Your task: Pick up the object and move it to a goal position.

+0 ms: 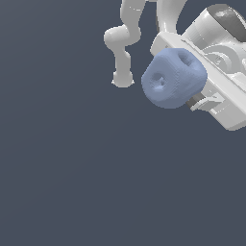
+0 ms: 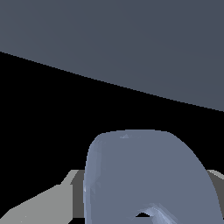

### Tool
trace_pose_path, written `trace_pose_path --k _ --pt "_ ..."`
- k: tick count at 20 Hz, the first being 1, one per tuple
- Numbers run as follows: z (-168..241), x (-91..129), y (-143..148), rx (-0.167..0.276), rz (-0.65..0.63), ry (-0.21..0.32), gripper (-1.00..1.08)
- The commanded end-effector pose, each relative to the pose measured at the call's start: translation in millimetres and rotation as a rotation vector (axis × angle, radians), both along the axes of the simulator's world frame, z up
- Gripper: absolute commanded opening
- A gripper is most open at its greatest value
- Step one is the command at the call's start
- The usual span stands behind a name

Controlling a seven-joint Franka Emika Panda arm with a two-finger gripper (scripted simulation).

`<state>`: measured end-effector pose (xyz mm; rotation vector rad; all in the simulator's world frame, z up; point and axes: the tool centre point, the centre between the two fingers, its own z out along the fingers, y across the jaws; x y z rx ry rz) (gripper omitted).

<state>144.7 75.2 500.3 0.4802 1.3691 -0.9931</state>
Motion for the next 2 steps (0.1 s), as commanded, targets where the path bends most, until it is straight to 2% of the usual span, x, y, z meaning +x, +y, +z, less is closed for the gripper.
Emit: trace_pose_path --k 1,2 --pt "0.4 0.3 3.1 -0.010 0.011 0.009 -1.00" --pt "0.4 0.3 3.3 -0.010 0.011 0.010 -1.00"
